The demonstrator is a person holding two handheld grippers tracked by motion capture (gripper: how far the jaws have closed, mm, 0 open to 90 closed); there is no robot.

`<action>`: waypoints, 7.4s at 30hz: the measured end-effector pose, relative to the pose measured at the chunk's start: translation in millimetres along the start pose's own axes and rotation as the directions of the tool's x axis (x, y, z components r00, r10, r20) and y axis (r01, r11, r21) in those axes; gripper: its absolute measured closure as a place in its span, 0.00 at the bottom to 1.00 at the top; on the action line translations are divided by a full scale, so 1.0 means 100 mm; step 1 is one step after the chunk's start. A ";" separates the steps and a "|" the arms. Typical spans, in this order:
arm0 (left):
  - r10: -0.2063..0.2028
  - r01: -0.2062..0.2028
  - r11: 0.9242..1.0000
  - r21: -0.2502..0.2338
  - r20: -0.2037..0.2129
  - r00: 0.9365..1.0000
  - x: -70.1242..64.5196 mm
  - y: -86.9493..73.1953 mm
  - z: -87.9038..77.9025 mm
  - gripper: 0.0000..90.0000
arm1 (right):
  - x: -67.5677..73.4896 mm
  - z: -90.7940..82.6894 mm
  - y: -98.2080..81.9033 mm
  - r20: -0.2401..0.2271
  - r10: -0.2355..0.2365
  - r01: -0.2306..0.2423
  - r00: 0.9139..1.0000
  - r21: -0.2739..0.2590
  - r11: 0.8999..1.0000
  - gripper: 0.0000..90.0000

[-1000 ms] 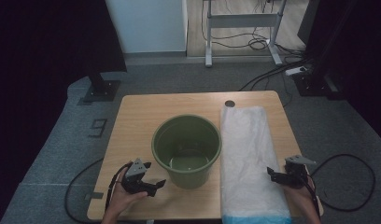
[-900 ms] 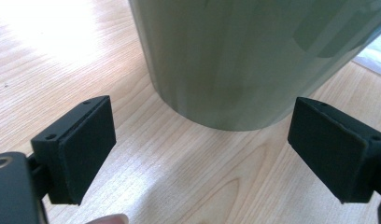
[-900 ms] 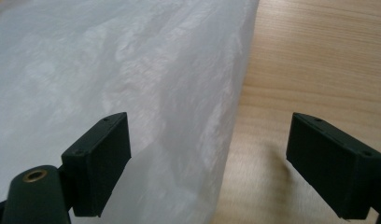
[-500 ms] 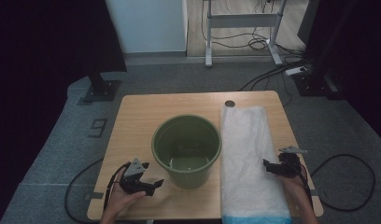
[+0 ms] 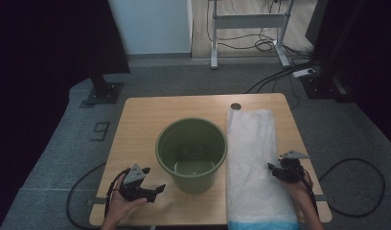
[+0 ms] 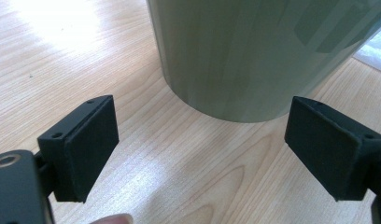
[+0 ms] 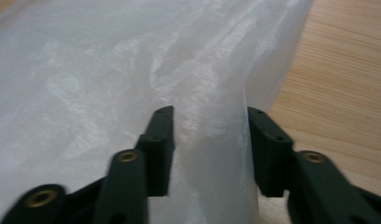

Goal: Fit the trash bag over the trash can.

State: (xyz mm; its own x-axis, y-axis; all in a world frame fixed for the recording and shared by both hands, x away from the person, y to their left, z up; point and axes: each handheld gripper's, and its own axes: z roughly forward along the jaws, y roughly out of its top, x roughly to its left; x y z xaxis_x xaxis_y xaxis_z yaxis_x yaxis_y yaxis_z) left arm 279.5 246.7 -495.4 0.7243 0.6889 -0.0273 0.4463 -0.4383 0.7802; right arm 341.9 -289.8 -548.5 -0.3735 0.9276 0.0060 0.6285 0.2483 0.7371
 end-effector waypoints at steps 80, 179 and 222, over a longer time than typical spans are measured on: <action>0.022 -0.021 0.994 -0.105 0.001 1.000 -0.13 0.31 -0.24 0.15 | 0.47 -1.93 1.32 -0.328 -0.236 0.030 0.915 -0.529 0.848 0.99; 0.012 -0.012 0.993 -0.115 0.000 1.000 -0.11 0.28 -0.30 0.15 | 1.29 -2.32 2.26 -0.385 -0.410 0.065 0.826 -0.659 0.749 0.99; -0.006 0.004 0.994 -0.109 -0.011 1.000 -0.03 0.21 -0.33 0.15 | 1.88 -2.17 2.74 -0.416 -0.462 0.083 0.783 -0.667 0.741 0.99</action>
State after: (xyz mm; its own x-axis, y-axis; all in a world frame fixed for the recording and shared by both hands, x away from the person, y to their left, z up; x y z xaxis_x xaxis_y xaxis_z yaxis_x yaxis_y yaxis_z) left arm 269.2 254.1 -458.8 0.7160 0.6977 -0.0248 0.3892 -0.3695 0.8438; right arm 295.9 -107.8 -199.2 -0.8669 0.4955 -0.0544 -0.0201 0.0744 0.9970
